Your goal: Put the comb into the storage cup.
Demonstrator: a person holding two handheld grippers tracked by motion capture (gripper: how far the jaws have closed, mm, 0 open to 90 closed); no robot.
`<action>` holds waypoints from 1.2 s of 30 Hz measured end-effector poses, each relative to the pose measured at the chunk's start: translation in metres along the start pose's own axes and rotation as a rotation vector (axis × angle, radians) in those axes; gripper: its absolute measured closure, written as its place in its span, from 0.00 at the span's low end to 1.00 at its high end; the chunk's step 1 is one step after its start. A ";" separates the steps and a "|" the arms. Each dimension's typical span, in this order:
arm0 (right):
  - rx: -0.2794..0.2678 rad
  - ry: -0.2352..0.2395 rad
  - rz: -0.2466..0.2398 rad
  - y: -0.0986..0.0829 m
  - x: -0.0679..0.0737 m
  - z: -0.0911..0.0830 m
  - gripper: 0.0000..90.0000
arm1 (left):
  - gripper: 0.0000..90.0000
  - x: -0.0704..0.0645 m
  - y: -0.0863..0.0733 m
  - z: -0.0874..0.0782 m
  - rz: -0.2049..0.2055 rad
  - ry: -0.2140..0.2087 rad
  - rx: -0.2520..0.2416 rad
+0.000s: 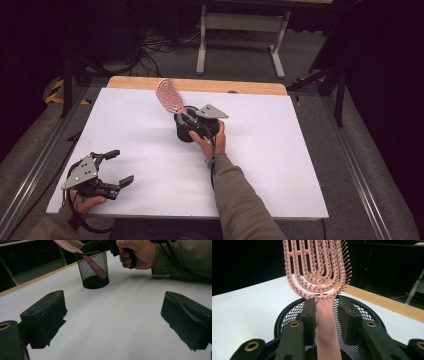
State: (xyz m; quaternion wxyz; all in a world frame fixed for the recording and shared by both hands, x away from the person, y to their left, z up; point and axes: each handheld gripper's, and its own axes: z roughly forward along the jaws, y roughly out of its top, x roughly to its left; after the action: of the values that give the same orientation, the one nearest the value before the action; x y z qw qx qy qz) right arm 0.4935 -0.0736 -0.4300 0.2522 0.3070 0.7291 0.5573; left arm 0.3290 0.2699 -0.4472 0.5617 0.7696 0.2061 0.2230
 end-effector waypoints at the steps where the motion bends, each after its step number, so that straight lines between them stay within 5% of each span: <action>1: 0.003 -0.004 -0.006 0.001 0.000 0.000 0.75 | 0.08 0.000 0.000 0.000 -0.002 0.001 -0.003; 36: -0.040 -0.090 -0.102 0.025 -0.002 -0.026 0.64 | 0.09 0.000 0.000 0.002 -0.003 -0.001 -0.001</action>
State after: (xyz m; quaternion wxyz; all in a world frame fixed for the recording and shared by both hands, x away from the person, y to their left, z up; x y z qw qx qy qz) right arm 0.4805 -0.0873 -0.3990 0.3188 0.2891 0.7205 0.5437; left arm 0.3298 0.2686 -0.4480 0.5626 0.7691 0.2067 0.2218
